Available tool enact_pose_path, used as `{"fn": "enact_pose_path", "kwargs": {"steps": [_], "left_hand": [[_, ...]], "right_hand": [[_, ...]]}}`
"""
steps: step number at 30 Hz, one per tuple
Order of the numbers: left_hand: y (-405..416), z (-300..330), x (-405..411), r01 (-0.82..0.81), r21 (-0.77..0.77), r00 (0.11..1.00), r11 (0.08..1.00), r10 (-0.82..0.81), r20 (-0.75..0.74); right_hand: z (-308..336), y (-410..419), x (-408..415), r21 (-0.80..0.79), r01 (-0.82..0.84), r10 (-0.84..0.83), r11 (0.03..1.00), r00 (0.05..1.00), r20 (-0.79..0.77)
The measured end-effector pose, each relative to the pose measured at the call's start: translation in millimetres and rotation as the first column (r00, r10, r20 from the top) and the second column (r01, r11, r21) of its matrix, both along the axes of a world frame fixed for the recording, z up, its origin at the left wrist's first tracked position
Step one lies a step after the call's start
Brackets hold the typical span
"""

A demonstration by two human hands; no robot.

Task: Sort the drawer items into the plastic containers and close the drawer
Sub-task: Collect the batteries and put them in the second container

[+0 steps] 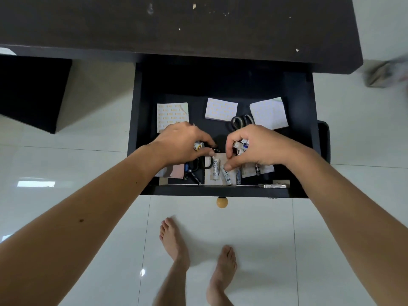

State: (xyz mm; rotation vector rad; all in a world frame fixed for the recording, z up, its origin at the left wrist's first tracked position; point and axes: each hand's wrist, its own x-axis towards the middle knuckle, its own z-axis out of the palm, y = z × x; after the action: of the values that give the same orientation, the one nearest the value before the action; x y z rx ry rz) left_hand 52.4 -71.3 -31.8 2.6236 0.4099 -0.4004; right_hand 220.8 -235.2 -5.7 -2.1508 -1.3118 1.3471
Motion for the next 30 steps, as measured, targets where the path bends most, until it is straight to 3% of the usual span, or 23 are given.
{"fn": "enact_pose_path", "kwargs": {"steps": [4,9,18,22,30], "left_hand": [[-1.2,-0.8,2.5,-0.043,-0.016,0.999,0.999,0.043,-0.001],[-3.5,-2.5,7.1,-0.077,0.032,0.997,0.997,0.077,0.003],[-9.4,2.0,11.7,-0.269,-0.121,0.963,0.956,0.263,-0.059],[-10.5,-2.0,12.7,-0.334,-0.149,0.942,0.931,0.327,-0.072],[-5.2,2.6,10.6,-0.216,-0.132,0.974,0.967,0.204,-0.099]], "right_hand": [[1.4,0.9,-14.0,-0.144,-0.149,0.171,0.978,0.973,0.154],[-2.6,7.9,-20.9,-0.153,-0.230,0.265,0.961,0.921,0.284],[-3.2,-3.6,1.8,0.023,0.037,-0.040,0.999,0.990,0.136],[-7.3,-7.0,4.7,0.043,0.079,-0.082,0.996,0.994,0.073],[-2.4,-8.5,14.4,0.114,0.169,-0.155,0.979,0.981,-0.120]]}}
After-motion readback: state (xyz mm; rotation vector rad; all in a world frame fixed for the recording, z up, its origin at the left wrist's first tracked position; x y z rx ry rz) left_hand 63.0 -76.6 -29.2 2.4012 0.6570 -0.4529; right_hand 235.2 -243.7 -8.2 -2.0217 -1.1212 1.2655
